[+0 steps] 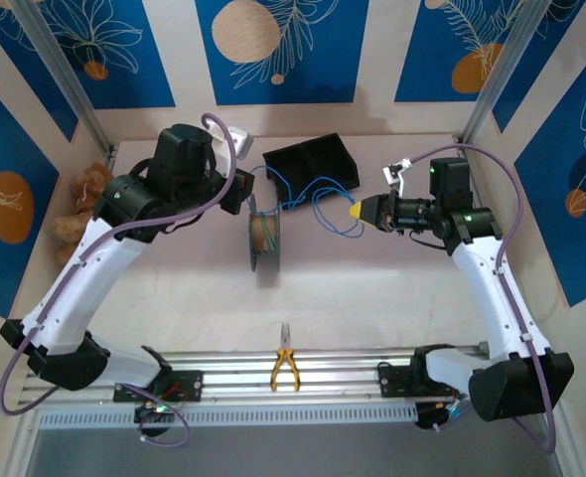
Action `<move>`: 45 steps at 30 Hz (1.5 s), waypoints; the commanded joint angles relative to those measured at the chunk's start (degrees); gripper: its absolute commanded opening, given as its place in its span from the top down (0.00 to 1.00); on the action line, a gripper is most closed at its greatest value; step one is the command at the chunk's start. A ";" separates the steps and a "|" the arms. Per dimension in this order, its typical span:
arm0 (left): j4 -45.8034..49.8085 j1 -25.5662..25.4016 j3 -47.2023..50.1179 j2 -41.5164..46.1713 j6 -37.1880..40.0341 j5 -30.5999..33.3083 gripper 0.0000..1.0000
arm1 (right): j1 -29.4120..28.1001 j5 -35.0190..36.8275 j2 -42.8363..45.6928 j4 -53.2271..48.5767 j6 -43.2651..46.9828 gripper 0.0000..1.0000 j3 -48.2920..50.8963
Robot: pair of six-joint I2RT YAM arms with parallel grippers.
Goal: Wrap the cables
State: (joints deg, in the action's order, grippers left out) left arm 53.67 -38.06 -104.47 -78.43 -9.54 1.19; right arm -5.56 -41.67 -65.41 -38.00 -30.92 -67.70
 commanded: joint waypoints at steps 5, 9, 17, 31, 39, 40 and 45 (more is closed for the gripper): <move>0.73 1.95 1.66 1.36 2.61 7.49 1.00 | 3.61 -3.07 2.12 -2.10 0.67 1.00 0.83; -0.41 1.53 2.80 -1.42 7.07 14.11 1.00 | 3.43 -10.48 2.65 1.64 -2.08 1.00 0.88; -0.09 0.43 0.76 -6.98 13.79 17.39 1.00 | 4.57 -4.60 4.50 -2.56 -0.66 1.00 -2.08; 2.58 -3.55 0.34 -8.99 18.88 3.03 1.00 | 10.64 4.35 -0.85 -1.42 -0.80 1.00 -3.57; 0.80 -5.22 -11.91 -19.02 21.37 5.60 1.00 | 10.93 3.88 -2.78 -3.02 4.18 0.65 -4.67; 0.36 -5.55 -13.51 -20.34 21.73 5.73 1.00 | 10.88 3.39 -2.54 -2.96 3.91 0.61 -4.86; 1.99 -8.07 -23.15 -26.85 24.09 5.93 1.00 | 10.36 -0.82 -1.22 -1.11 2.75 0.46 -6.65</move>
State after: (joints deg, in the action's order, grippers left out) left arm 55.00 -44.27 -122.39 -103.48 11.88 6.63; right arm 4.99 -38.39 -68.27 -40.07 -28.25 -72.07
